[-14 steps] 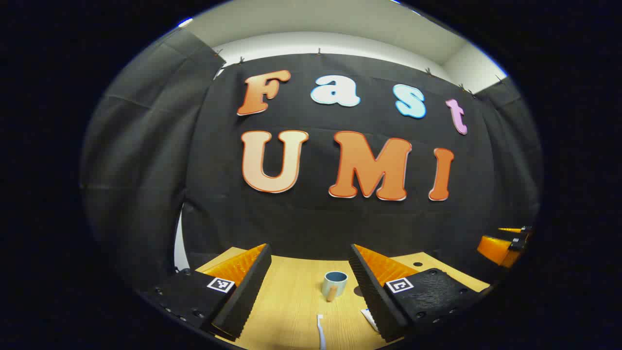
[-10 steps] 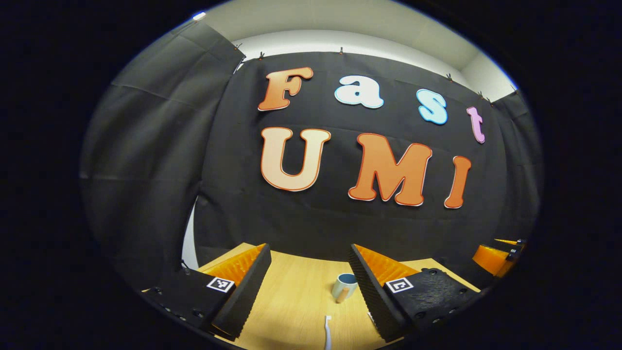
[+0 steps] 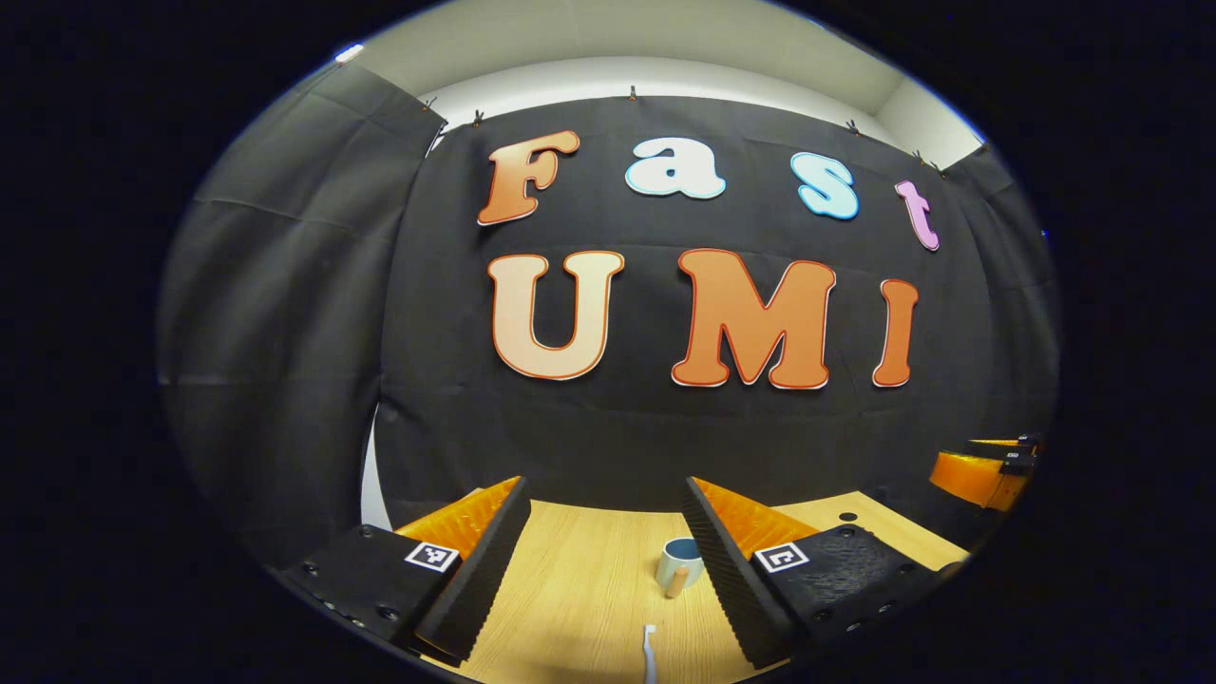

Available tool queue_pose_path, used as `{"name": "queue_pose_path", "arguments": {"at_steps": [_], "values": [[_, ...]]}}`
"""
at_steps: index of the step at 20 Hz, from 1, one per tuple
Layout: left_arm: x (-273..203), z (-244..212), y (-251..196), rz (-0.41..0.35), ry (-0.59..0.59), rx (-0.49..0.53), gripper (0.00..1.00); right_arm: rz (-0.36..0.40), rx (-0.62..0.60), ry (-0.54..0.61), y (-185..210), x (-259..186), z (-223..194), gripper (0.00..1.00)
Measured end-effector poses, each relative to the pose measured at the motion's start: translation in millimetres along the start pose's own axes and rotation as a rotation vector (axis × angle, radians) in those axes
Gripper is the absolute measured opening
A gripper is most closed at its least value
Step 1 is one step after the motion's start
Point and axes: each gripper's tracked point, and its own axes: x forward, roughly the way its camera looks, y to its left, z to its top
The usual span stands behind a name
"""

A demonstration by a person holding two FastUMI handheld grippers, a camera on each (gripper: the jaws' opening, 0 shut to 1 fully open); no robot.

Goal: Put the toothbrush and toothpaste on the desktop into the cup, then pick up the cup and place it on the coaster on the desktop.

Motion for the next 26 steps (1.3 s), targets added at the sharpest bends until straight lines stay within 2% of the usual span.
{"name": "queue_pose_path", "arguments": {"at_steps": [3,9,19,22,26], "values": [[8.0,-0.6,-5.2,-0.015,0.005,-0.001,0.97,-0.051,-0.036,0.010,-12.4,2.7,-1.0,0.99],[31.5,-11.0,-6.2,-0.062,0.026,-0.020,0.97,-0.097,-0.044,0.062,-9.6,7.3,-11.5,0.98],[59.4,-37.4,23.1,-0.072,0.074,-0.013,0.97,-0.103,-0.080,0.189,14.3,25.3,-46.2,0.99],[63.1,-58.9,23.4,-0.087,0.121,0.002,0.97,-0.109,-0.076,0.220,18.1,29.5,-55.5,0.99],[67.0,-104.8,4.4,-0.146,0.258,0.021,0.97,-0.114,-0.079,0.257,19.5,38.4,-70.9,0.99]]}}
